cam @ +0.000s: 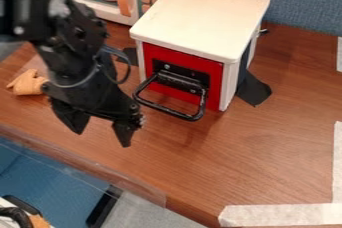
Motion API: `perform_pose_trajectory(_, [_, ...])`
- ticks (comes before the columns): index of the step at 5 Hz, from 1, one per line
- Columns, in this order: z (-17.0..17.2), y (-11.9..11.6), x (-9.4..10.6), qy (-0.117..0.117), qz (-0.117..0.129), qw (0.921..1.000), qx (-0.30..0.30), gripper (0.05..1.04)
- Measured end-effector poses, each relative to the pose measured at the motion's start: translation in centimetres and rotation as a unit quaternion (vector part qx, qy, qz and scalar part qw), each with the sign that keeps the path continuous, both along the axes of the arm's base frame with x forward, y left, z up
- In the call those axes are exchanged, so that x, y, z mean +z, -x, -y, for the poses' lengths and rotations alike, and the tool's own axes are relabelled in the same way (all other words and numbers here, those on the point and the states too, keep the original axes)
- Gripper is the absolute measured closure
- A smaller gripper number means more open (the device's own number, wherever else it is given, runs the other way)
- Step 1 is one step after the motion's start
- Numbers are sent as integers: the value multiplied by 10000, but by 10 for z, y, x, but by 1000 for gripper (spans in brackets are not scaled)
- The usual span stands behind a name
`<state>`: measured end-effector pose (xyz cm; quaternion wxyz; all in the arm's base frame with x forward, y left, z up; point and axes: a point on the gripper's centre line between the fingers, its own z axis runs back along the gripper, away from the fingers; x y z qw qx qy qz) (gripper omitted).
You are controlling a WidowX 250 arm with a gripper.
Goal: Fechou a gaveta
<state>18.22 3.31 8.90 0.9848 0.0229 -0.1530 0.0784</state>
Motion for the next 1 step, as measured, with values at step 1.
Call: perform_pose_trajectory(1, [-5,15,13,4,44,10000,-26,83])
